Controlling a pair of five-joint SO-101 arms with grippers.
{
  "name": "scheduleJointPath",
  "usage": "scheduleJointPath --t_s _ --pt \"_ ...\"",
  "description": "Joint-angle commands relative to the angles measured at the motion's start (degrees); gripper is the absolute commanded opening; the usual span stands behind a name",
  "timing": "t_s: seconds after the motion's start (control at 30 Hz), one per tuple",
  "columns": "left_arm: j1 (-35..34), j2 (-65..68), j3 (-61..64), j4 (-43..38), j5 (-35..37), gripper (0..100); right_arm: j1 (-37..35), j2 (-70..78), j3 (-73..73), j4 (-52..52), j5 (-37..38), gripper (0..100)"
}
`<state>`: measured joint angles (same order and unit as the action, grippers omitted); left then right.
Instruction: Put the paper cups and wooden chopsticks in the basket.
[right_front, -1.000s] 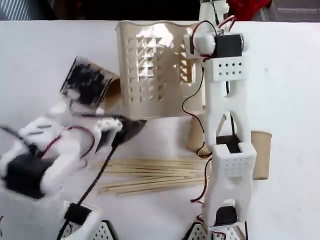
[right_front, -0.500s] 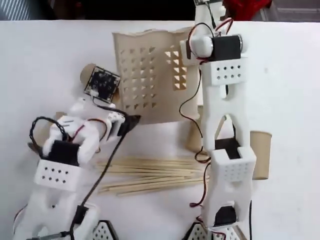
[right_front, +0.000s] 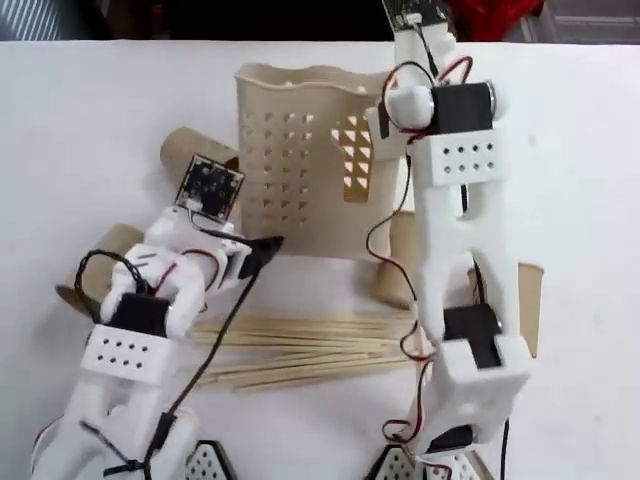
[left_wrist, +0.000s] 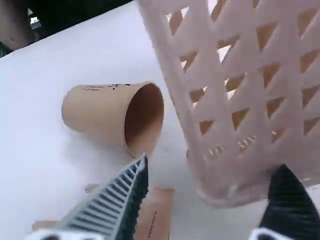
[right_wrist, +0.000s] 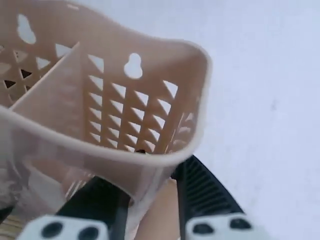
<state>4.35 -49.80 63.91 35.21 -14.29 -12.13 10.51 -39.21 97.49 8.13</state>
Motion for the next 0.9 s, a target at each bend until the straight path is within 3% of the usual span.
scheduleJointPath --t_s 0.0,0.27,0.53,0.87 --pt "-0.13 0.57 0.35 -2.02 -0.35 37 -3.91 -9.1 8.88 -2.86 2.55 1.7" --pt "-0.48 0.66 2.29 -3.16 -0.62 37 -6.55 -25.27 44.22 -25.19 3.34 1.7" --pt "-0.48 11.21 0.44 -7.38 -0.79 37 -7.25 -44.97 77.71 -46.9 11.43 1.7" --pt "-0.57 14.46 -0.62 -6.86 -0.88 37 -10.33 -54.46 95.74 -53.67 13.27 1.8"
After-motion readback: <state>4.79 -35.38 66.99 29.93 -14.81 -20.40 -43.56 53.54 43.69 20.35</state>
